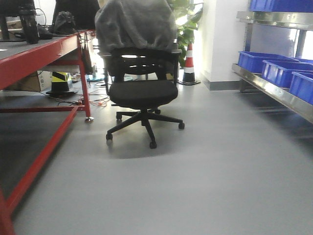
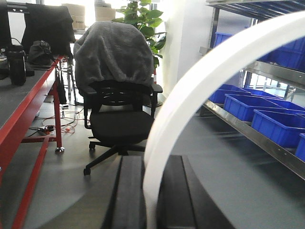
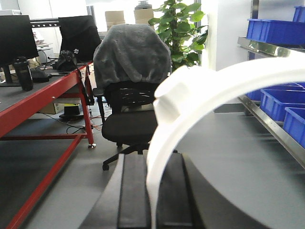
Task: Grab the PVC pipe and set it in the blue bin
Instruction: 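Hold the pipe in both grippers while driving away from the table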
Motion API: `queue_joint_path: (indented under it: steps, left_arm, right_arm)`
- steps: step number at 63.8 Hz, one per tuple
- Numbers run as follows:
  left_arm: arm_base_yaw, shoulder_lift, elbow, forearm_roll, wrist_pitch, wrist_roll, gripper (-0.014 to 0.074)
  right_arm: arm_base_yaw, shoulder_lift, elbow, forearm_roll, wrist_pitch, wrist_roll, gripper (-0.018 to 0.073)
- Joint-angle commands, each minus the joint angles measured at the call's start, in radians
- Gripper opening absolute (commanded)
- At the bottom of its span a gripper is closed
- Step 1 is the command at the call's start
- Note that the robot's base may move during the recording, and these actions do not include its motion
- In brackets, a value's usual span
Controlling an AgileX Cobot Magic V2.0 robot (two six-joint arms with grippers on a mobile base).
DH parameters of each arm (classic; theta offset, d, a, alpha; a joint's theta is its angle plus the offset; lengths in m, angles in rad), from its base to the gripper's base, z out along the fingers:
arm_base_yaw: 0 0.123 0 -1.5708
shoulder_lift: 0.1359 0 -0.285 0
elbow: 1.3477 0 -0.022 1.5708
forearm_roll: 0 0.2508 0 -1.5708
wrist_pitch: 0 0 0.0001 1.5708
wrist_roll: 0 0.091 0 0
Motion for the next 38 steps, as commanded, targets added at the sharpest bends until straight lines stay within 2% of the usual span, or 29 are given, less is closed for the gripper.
queue_joint_path:
  steps: [1,38]
  left_arm:
    - [-0.005,-0.003,-0.007,-0.007,-0.028,-0.01,-0.0111]
    - [-0.005,-0.003,-0.007,-0.007,-0.028,-0.01,-0.0111]
  right_arm:
    - [0.002,-0.005,0.002,-0.008,-0.018,-0.01,-0.0168]
    - [0.002,-0.005,0.002,-0.008,-0.018,-0.01,-0.0168]
